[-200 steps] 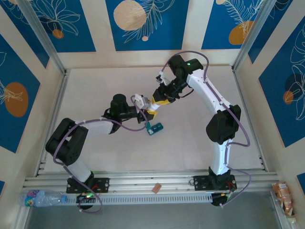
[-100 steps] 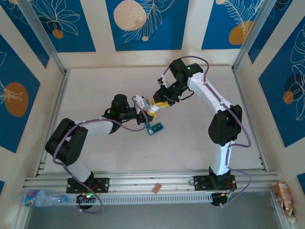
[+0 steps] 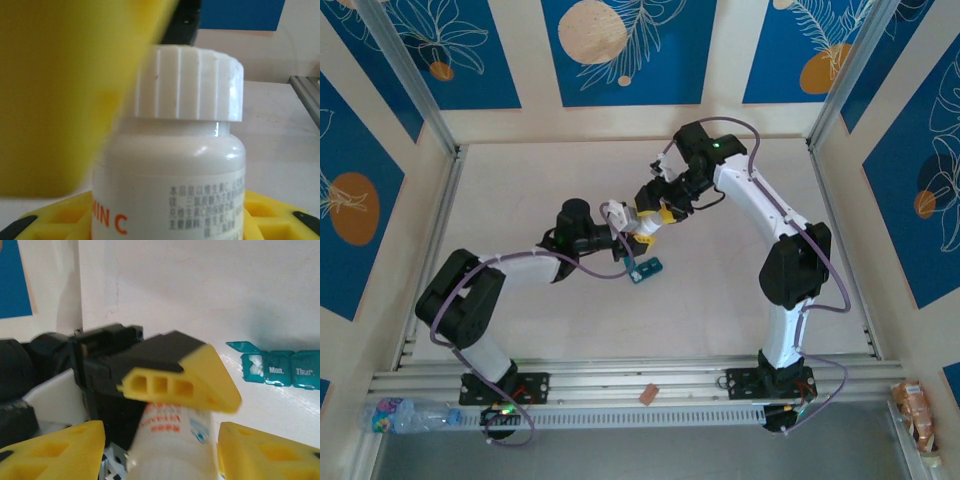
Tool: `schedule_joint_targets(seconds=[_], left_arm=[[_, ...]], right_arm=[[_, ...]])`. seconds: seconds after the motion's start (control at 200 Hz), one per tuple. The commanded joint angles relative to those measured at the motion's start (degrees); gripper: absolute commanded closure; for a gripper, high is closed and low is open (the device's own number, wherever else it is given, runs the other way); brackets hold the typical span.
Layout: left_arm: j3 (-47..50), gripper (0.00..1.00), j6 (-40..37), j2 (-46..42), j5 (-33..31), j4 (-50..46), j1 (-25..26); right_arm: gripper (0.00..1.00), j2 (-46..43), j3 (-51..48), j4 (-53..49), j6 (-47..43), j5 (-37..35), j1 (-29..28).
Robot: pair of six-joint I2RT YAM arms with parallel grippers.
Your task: Sort the pills into containers
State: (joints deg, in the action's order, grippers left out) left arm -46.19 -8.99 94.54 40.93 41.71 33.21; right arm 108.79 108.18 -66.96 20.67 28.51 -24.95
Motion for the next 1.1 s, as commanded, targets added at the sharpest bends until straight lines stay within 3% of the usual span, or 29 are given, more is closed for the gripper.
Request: schedule_joint_targets(seconds=[0.0,0.105,0.17,0.34,0.575,0.84,1.095], left_arm=[[-0.3,1.0,0.6,-1.6,1.2,4.0,0.2],[0.6,1.0,2.3,-1.8,0.6,5.9,0.3],[1.2,1.0,4.1,-1.6,0.3,8.1,0.3],[2.2,1.0,9.6,-0.3,-0.6,14.5,0.1],[2.0,1.0,17.6,2.5,-1.9,22.3,-0.7],[-1.0,1.0,26.0,5.6,-1.0,27.3,-1.7],[-4.8,1.0,28.3,6.9,-0.7,23.8,-2.6]], right_arm=[[0.31,-2.6,3.2,0.8,0.4,1.4,0.5],[0.19,-4.1,3.6,1.5,0.6,1.3,1.1],[0.17,-5.5,3.2,2.4,0.9,1.0,1.9],[0.17,-9.9,-0.8,8.2,4.4,0.8,5.6],[0.19,-20.0,-15.0,27.0,11.3,1.6,11.2],[0.2,-29.5,-27.4,40.3,8.6,-4.3,11.1],[0.2,-31.9,-32.5,46.9,5.0,-4.9,9.4]])
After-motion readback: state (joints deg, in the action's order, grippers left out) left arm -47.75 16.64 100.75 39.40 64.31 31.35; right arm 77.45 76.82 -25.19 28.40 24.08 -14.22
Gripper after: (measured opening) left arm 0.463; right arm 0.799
